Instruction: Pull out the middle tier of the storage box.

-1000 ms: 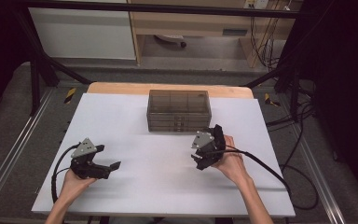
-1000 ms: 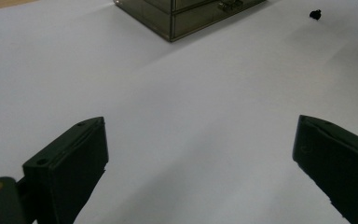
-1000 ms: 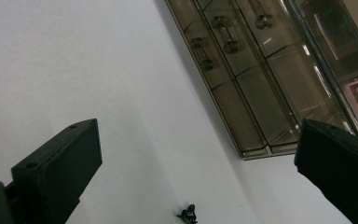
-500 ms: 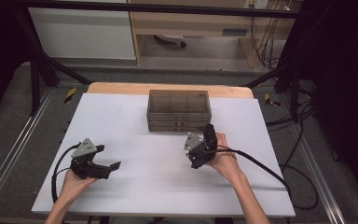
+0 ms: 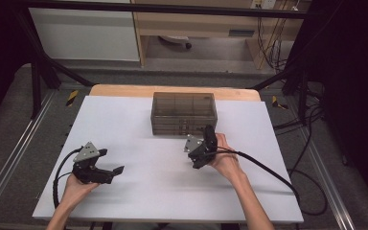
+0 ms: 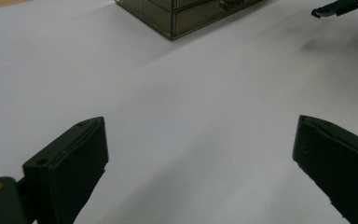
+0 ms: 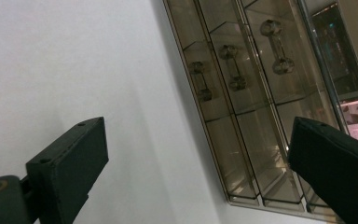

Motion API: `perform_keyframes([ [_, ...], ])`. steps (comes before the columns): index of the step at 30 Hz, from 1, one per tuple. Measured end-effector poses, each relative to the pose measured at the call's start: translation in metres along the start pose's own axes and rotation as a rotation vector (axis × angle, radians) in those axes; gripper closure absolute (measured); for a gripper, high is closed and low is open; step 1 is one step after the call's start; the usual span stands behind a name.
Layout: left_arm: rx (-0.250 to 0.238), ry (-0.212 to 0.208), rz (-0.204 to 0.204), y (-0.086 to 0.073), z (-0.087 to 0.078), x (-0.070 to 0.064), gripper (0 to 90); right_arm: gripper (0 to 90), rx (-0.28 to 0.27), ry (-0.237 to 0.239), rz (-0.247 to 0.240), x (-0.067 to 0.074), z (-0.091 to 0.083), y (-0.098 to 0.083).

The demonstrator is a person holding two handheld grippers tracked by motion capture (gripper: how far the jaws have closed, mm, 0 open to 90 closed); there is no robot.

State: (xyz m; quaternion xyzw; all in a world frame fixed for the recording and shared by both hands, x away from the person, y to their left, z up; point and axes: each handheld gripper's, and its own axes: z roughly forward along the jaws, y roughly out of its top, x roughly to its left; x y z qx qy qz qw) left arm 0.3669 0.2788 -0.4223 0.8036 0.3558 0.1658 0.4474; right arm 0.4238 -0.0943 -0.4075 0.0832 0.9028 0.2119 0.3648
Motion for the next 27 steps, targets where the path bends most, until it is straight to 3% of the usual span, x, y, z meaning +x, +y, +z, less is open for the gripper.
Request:
perform_keyframes([
  [27, 0.006, -0.003, 0.001, -0.001, 0.001, 0.000, 2.7, 20.4, -0.004, -0.070, -0.095, 0.003, 0.029, 0.003],
])
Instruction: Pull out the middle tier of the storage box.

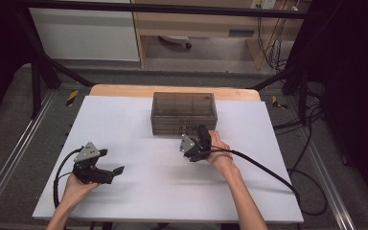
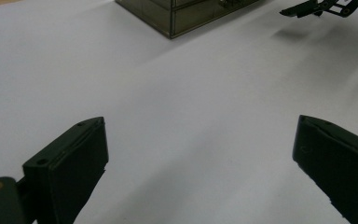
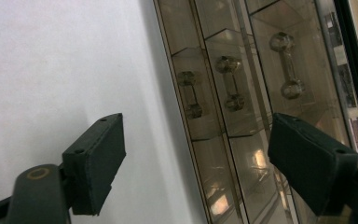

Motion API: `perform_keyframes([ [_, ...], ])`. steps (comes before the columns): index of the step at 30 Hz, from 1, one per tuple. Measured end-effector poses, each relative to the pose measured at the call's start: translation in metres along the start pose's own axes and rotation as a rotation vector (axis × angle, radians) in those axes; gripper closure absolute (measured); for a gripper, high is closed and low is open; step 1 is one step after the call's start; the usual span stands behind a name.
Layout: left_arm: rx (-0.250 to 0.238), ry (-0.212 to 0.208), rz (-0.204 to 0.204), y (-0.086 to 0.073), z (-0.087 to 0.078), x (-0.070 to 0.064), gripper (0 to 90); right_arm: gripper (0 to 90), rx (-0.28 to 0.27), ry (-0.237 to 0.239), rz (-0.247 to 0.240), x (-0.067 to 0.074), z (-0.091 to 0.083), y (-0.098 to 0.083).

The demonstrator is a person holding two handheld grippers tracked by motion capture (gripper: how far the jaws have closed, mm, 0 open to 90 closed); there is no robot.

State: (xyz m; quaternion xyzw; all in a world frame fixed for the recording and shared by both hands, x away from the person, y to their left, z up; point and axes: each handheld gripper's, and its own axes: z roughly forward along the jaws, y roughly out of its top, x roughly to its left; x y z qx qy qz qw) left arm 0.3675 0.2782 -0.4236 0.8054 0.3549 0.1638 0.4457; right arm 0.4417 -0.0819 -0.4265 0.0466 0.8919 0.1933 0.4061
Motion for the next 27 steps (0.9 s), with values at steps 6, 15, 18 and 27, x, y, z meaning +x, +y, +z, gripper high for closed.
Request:
perform_keyframes([
  [6, -0.003, 0.001, -0.002, 0.000, -0.001, 0.000, 2.7, 22.7, 0.004, -0.014, -0.044, 0.003, 0.005, 0.004],
  [15, -0.004, 0.001, -0.001, 0.000, -0.001, 0.001, 2.7, 27.7, 0.006, -0.021, -0.061, 0.003, 0.014, 0.008],
  [18, -0.003, 0.000, -0.003, 0.000, -0.001, 0.001, 2.8, 29.8, 0.017, -0.025, -0.065, 0.004, 0.016, 0.007],
  [27, -0.003, 0.001, -0.001, 0.000, -0.001, 0.001, 2.8, 37.3, 0.020, -0.055, -0.101, 0.005, 0.019, 0.007],
])
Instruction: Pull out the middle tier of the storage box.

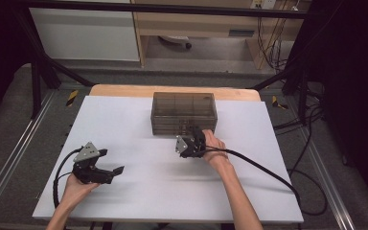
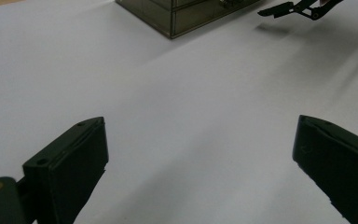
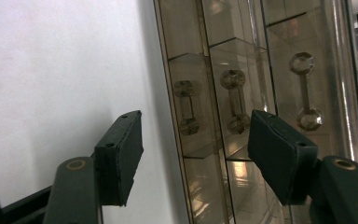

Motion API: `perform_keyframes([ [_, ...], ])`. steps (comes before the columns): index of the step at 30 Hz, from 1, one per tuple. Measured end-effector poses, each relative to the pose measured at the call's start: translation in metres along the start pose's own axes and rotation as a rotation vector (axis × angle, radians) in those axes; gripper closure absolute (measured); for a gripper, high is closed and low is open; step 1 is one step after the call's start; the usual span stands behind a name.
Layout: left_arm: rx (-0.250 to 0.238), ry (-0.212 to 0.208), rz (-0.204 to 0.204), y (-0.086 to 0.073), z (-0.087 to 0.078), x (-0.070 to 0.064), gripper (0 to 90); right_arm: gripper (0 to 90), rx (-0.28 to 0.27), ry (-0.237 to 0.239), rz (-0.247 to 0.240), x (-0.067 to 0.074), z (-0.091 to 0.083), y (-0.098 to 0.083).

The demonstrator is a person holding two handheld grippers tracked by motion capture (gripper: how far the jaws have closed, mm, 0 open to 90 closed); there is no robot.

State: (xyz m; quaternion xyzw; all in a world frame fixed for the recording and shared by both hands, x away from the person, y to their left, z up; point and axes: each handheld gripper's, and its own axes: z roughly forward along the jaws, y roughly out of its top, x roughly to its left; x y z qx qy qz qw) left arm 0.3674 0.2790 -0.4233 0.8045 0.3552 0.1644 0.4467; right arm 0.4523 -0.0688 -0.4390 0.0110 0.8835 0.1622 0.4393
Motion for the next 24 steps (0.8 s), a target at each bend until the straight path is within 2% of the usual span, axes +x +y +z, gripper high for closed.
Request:
perform_keyframes([
  [10, 0.002, -0.001, -0.002, -0.0003, 0.0004, 0.0002, 2.9, 44.7, -0.004, -0.035, -0.062, 0.0015, 0.0026, -0.0002],
  [24, 0.004, -0.001, 0.000, -0.0006, 0.0010, 0.0000, 3.0, 51.2, 0.006, -0.092, -0.099, 0.0048, 0.0053, 0.0007],
])
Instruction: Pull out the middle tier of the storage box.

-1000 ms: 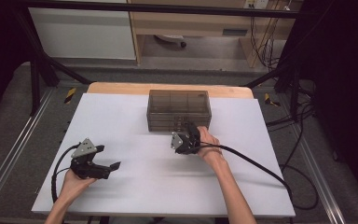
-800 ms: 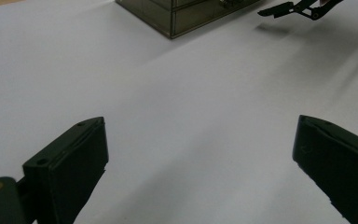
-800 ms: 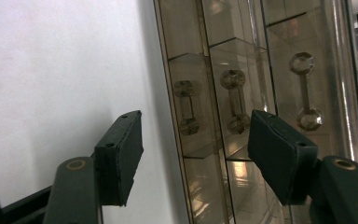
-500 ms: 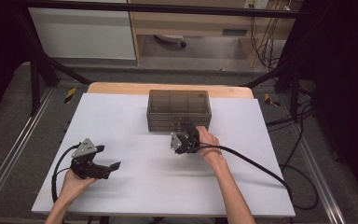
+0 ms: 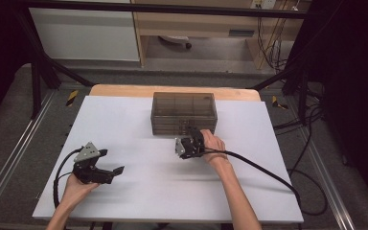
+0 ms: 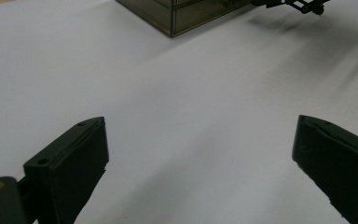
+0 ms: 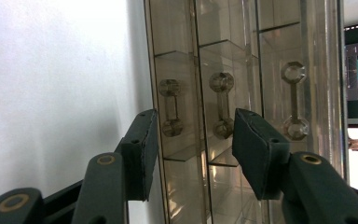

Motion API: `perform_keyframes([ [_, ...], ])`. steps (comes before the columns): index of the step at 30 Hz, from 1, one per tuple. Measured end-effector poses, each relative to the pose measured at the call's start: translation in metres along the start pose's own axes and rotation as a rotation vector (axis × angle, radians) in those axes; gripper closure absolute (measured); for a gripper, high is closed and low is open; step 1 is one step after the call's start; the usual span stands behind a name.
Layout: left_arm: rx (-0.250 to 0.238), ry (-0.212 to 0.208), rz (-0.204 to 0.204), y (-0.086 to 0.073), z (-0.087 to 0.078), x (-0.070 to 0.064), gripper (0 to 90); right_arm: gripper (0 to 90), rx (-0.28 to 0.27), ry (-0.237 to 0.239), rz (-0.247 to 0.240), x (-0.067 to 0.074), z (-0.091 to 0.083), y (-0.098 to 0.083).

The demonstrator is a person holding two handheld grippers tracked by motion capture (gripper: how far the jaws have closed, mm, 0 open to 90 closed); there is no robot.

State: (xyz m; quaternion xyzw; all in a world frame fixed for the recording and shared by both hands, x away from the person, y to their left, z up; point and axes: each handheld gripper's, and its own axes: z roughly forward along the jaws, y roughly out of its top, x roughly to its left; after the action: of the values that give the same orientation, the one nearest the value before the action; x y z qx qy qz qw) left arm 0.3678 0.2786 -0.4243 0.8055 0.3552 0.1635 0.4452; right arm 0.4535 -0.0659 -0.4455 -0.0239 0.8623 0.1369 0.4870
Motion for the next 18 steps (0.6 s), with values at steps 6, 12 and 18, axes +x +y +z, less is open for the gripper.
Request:
perform_keyframes([
  [6, 0.000, 0.000, 0.001, -0.0001, 0.0002, 0.0001, 3.1, 53.3, 0.006, -0.022, -0.004, 0.0011, 0.0018, -0.0001],
  [12, 0.000, 0.000, 0.000, -0.0001, 0.0001, 0.0002, 3.1, 54.0, 0.010, -0.046, -0.013, 0.0031, 0.0034, 0.0005],
  [18, 0.000, 0.000, 0.000, -0.0001, 0.0001, 0.0001, 3.1, 56.3, 0.011, -0.064, -0.015, 0.0046, 0.0041, 0.0003],
])
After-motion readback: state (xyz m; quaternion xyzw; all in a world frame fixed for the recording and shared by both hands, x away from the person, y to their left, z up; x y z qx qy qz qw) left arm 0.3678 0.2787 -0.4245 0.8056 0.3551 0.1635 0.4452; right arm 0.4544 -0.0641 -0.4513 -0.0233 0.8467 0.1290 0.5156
